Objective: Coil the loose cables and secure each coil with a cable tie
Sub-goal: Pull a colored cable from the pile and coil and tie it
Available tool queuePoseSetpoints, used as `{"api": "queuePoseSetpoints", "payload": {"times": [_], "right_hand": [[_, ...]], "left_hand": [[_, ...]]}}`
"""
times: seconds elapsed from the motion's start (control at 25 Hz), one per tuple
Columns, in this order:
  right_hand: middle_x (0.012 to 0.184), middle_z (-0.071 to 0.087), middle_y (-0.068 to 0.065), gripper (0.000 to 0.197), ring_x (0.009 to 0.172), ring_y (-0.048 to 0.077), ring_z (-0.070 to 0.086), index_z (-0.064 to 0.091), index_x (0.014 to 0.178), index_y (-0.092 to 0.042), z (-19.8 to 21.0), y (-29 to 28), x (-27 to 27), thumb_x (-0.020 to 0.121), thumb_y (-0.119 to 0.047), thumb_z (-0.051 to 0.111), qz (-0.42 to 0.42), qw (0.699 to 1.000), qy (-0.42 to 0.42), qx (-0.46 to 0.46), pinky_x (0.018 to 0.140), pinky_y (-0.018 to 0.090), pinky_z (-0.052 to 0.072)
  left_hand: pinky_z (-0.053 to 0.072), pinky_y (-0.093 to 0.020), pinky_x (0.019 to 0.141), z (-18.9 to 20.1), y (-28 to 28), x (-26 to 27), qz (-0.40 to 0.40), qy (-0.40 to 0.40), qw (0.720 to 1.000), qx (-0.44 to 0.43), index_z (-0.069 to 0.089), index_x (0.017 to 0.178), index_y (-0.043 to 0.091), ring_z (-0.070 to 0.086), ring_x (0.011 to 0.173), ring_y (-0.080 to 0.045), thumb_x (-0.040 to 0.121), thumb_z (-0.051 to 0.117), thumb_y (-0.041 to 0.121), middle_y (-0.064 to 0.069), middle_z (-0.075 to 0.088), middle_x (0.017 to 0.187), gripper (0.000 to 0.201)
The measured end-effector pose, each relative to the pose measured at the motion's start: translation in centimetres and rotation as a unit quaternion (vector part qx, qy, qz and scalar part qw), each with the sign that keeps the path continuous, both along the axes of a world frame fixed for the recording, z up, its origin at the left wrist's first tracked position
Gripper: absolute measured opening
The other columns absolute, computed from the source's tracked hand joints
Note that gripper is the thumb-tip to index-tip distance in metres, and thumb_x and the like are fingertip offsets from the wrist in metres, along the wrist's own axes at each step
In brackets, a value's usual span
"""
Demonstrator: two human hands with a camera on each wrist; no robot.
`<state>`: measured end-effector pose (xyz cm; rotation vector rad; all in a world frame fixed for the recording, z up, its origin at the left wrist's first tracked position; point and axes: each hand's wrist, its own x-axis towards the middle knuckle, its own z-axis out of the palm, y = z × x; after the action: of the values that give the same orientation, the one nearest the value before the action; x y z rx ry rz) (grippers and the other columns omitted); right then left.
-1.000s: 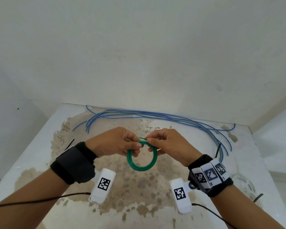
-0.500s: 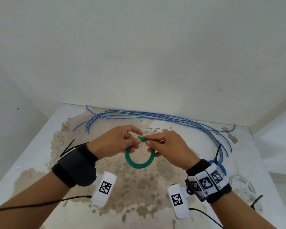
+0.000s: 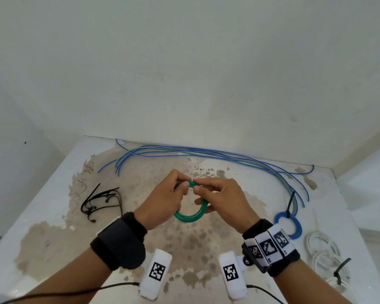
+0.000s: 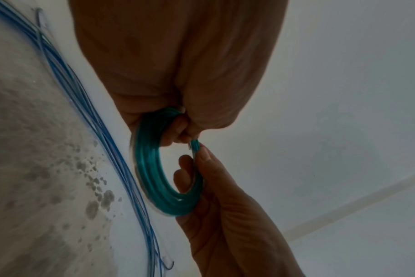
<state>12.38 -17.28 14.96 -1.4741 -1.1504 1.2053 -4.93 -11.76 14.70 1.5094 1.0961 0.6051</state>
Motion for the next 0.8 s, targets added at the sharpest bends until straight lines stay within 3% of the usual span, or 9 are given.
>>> {"api": "queuePoseSetpoints", "payload": {"times": [0.08,0.2,0.36,0.52,0.68,0.8], "right_hand": [[0.089,0.079,0.006,0.020,0.080,0.022,0.077,0.078,0.111,-0.019,-0.3,-0.1,-0.1,0.091,-0.018,0.076,-0.018,0.999,0.037,-0.013,0.071,0.043,0.064],[0.091,0.079,0.007,0.018,0.080,0.023,0.076,0.078,0.110,-0.019,-1.0,-0.4,-0.7,0.093,-0.016,0.073,-0.028,0.995,0.091,-0.032,0.068,0.037,0.063],[0.088,0.079,0.001,0.017,0.078,0.021,0.077,0.079,0.106,-0.027,-2.5,-0.8,-2.2,0.094,-0.018,0.072,-0.029,0.998,0.052,-0.022,0.065,0.035,0.061],[0.088,0.079,-0.003,0.019,0.076,0.018,0.076,0.078,0.106,-0.032,-3.5,-0.7,-4.5,0.095,-0.019,0.070,-0.016,0.999,0.035,-0.033,0.063,0.032,0.060],[0.089,0.079,-0.003,0.019,0.075,0.017,0.075,0.077,0.110,-0.031,-4.1,0.5,-6.9,0.096,-0.021,0.070,-0.004,0.999,0.028,-0.038,0.065,0.035,0.062],[0.089,0.076,-0.001,0.014,0.073,0.018,0.075,0.076,0.108,-0.029,-5.0,1.8,-10.3,0.097,-0.025,0.069,0.026,0.998,0.008,-0.058,0.060,0.033,0.059]], "left_hand": [[0.050,-0.031,0.059,0.0,-0.2,-0.2,-0.005,-0.016,1.000,0.003,0.058,0.107,0.018,0.049,0.063,-0.013,0.104,0.050,0.017,0.001,0.060,0.081,0.009],[0.053,-0.032,0.059,-0.3,-0.5,-0.7,-0.003,-0.047,0.999,-0.026,0.059,0.109,0.017,0.047,0.058,-0.009,0.105,0.050,0.018,0.000,0.058,0.080,0.011],[0.048,-0.034,0.059,-1.5,-1.6,-0.7,0.060,-0.023,0.993,-0.097,0.055,0.107,0.016,0.041,0.056,-0.008,0.107,0.043,0.026,-0.001,0.051,0.085,0.015],[0.049,-0.029,0.053,-2.4,-1.9,-1.9,0.096,0.004,0.991,-0.090,0.051,0.104,0.009,0.044,0.049,-0.002,0.106,0.044,0.027,-0.003,0.051,0.086,0.020],[0.049,-0.028,0.051,-3.4,-1.1,-4.5,0.122,-0.041,0.981,-0.145,0.050,0.108,0.004,0.039,0.051,-0.005,0.106,0.045,0.030,-0.002,0.047,0.082,0.026],[0.041,-0.027,0.047,-4.8,-0.2,-7.9,0.138,-0.055,0.973,-0.177,0.050,0.099,0.009,0.036,0.052,-0.008,0.105,0.048,0.033,-0.001,0.046,0.079,0.025]]}}
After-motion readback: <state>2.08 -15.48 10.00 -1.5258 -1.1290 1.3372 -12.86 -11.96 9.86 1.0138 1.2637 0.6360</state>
